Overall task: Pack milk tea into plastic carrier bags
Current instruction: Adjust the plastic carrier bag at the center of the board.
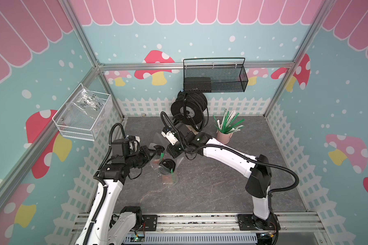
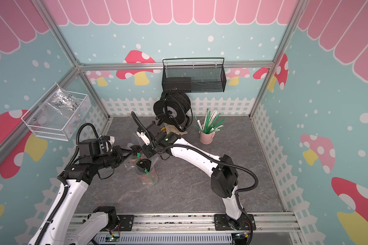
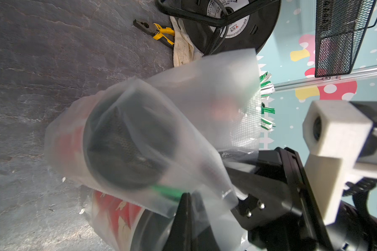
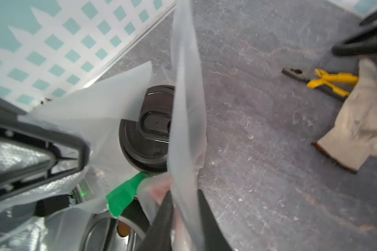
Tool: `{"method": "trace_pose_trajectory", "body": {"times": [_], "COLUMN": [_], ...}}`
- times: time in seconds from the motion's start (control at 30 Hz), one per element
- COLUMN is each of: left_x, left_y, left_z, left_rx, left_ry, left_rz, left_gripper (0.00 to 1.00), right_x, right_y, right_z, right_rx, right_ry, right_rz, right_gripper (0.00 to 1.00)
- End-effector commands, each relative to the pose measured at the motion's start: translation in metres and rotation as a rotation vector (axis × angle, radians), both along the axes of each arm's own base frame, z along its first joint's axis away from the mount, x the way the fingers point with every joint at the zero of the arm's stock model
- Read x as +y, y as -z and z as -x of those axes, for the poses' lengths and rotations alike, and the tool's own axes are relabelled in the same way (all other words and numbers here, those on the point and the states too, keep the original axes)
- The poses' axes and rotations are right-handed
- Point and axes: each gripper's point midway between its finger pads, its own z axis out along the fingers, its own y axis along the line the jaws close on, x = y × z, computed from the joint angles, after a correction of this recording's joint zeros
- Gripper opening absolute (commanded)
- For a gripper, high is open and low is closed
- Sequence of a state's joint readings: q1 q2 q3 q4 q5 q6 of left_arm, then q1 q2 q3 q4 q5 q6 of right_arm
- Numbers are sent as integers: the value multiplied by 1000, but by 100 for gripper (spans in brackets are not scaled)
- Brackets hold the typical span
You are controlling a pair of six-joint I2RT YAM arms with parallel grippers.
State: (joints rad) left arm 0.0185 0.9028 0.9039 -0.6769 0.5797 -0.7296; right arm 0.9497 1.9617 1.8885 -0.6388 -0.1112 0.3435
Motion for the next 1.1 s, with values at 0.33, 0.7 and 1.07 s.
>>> {"method": "trace_pose_trajectory", "body": {"times": [0.33, 0.7, 1.07], "left_x": [-55, -124, -135], "left_y": [-45, -42, -13], "left_z": [-21, -42, -48], "left_rx": [-74, -14, 62], "left_ry": [74, 180, 189], "left_rz": [-4, 1, -27], "left_gripper": [0, 0, 0], "right_x": [-49, -111, -127], "right_y": [-76, -50, -31], "right_z": [14, 20, 20], "right_rx": [-44, 78, 114], "right_ry": [143, 278, 311], "right_rz": [-95, -75, -68], "right_gripper": [0, 0, 0]}}
